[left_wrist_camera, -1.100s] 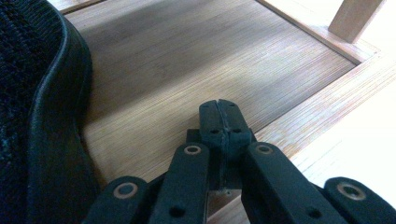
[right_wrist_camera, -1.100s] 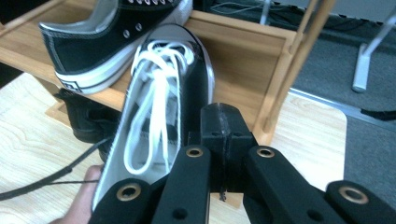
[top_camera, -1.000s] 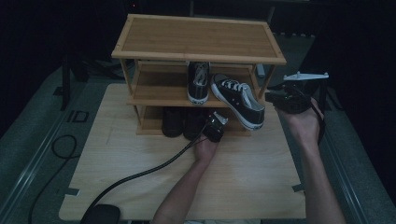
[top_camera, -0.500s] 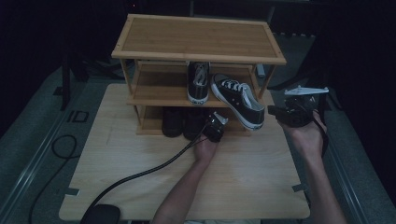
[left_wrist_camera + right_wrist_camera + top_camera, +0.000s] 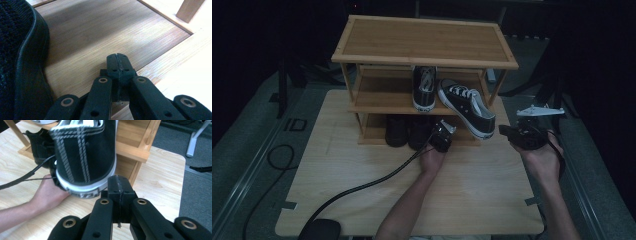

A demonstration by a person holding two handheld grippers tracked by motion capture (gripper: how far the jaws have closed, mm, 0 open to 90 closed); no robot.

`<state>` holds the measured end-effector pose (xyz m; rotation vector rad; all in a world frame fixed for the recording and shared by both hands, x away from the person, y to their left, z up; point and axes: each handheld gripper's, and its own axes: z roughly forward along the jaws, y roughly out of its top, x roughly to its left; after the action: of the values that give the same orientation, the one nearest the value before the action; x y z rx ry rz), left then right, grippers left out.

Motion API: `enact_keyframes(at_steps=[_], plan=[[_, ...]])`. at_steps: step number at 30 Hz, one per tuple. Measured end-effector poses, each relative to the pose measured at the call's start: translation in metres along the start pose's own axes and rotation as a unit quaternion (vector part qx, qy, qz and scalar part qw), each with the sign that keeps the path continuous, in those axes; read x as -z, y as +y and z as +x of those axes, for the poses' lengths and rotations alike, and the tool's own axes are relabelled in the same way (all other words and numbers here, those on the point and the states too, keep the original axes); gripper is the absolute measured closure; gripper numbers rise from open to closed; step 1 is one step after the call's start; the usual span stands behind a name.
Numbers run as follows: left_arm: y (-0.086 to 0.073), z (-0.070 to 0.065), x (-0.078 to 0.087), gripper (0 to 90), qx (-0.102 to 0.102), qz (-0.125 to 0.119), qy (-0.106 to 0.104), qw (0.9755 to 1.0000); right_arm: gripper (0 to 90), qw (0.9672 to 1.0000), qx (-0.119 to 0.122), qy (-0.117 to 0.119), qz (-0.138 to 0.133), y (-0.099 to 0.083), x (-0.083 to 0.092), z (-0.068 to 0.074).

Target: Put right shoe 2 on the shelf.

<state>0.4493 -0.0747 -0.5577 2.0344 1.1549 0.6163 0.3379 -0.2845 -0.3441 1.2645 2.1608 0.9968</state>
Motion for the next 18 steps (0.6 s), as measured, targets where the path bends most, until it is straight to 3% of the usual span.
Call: enact_keyframes(at_steps=[9, 18], plan=[[0.0, 0.0, 0.0, 89.9, 0.0, 0.0, 0.0, 1.0, 90.0, 0.9997, 0.016, 0.016, -0.004, -0.013, 0.007, 0.014], [0.0, 0.0, 0.0, 89.9, 0.002, 0.0, 0.0, 1.0, 90.0, 0.9994, 0.02, 0.029, 0.001, -0.018, 0.001, 0.02]])
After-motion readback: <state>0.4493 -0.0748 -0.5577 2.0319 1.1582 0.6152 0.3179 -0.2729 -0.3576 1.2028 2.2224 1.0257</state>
